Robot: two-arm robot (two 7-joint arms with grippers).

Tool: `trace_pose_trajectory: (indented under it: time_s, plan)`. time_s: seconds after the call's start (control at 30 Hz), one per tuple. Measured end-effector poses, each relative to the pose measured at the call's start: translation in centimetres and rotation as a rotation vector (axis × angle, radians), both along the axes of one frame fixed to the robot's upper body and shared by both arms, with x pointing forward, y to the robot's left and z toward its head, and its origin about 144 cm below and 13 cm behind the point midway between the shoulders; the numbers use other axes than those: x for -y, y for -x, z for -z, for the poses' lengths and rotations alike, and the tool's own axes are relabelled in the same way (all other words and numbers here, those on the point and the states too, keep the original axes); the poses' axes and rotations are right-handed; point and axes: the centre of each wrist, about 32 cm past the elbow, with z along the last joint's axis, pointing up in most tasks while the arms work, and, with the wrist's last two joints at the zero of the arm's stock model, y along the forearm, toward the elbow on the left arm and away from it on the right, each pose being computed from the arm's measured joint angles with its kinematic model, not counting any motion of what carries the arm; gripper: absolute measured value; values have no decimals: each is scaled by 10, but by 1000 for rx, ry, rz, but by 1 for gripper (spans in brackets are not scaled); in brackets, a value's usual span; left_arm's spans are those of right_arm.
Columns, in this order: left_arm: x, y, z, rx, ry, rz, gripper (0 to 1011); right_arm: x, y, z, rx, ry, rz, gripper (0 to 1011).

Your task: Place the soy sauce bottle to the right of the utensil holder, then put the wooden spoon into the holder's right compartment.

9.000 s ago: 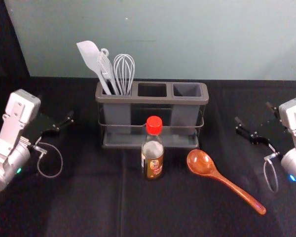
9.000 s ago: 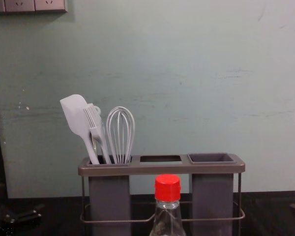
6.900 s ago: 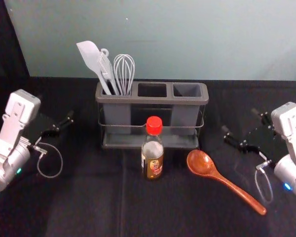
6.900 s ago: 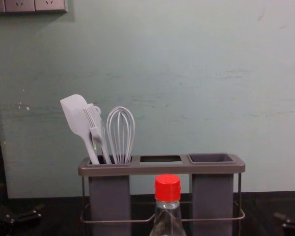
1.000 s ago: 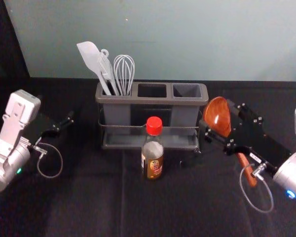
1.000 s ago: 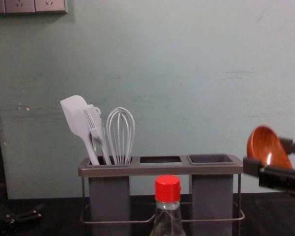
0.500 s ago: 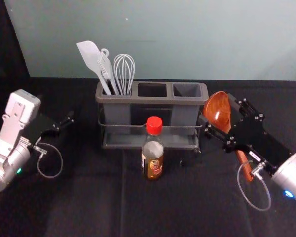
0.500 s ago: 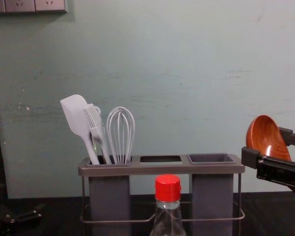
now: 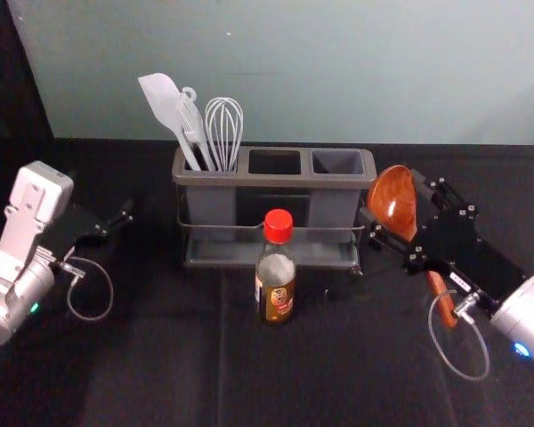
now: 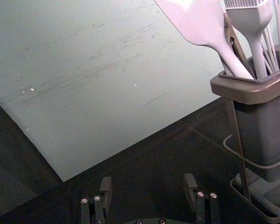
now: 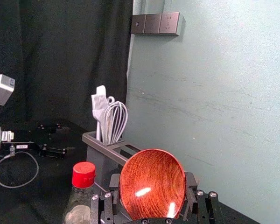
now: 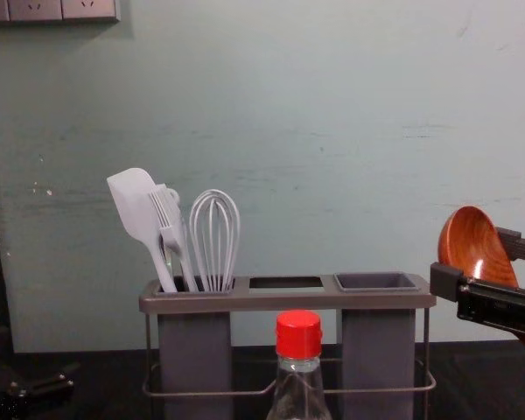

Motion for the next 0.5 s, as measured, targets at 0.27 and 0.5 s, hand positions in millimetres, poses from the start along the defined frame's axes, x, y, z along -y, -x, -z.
trace_pose_trajectory:
  time_s: [0.27, 0.5]
  plan:
    - [0, 0, 0, 0, 0, 0, 1005, -1, -2, 0, 1, -3, -5, 837]
    - [0, 0, 0, 0, 0, 0, 1005, -10, -16, -5, 30, -42, -22, 837]
